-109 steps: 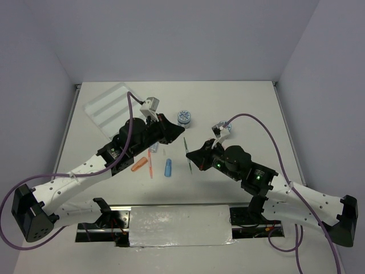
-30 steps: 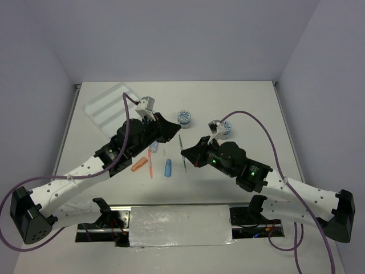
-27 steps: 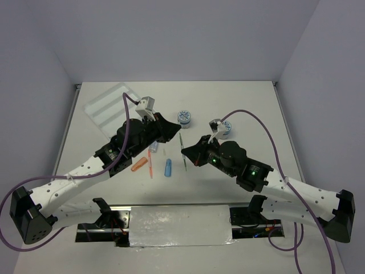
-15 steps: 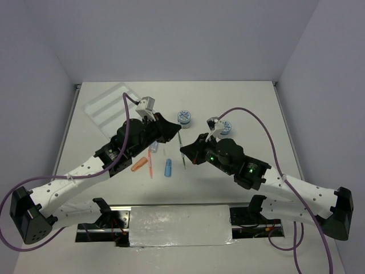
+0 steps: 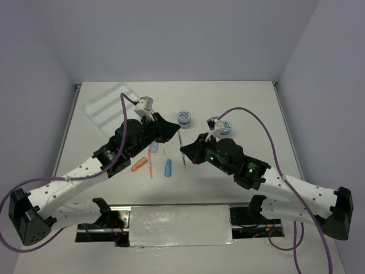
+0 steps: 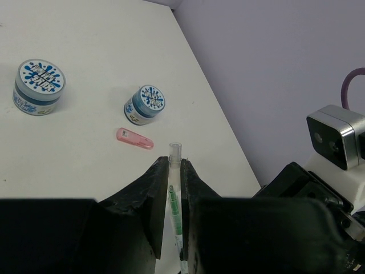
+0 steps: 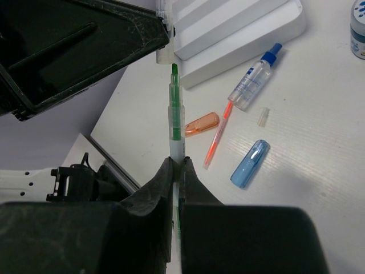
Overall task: Sort the stationery into containers
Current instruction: Close the pen cap on the pen.
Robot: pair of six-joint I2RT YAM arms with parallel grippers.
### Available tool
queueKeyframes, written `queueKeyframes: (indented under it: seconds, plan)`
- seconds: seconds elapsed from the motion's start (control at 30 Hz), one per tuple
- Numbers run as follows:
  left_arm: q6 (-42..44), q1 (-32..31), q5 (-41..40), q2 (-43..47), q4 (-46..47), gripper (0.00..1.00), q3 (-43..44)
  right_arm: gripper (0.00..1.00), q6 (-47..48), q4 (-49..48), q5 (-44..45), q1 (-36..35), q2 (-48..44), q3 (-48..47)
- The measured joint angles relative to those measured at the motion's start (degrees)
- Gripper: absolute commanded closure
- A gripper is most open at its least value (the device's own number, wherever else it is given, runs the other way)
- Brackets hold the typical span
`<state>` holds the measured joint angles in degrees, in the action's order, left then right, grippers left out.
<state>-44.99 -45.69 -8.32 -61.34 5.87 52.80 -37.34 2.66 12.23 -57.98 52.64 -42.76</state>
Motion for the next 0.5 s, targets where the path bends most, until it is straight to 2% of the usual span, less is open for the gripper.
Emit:
queueKeyframes:
  seconds: [0.5]
  plan:
    - [0.00, 0.00, -0.83, 0.09, 0.15, 0.74, 0.00, 1.00, 0.74, 0.76, 0.35, 0.00, 0.02, -0.83]
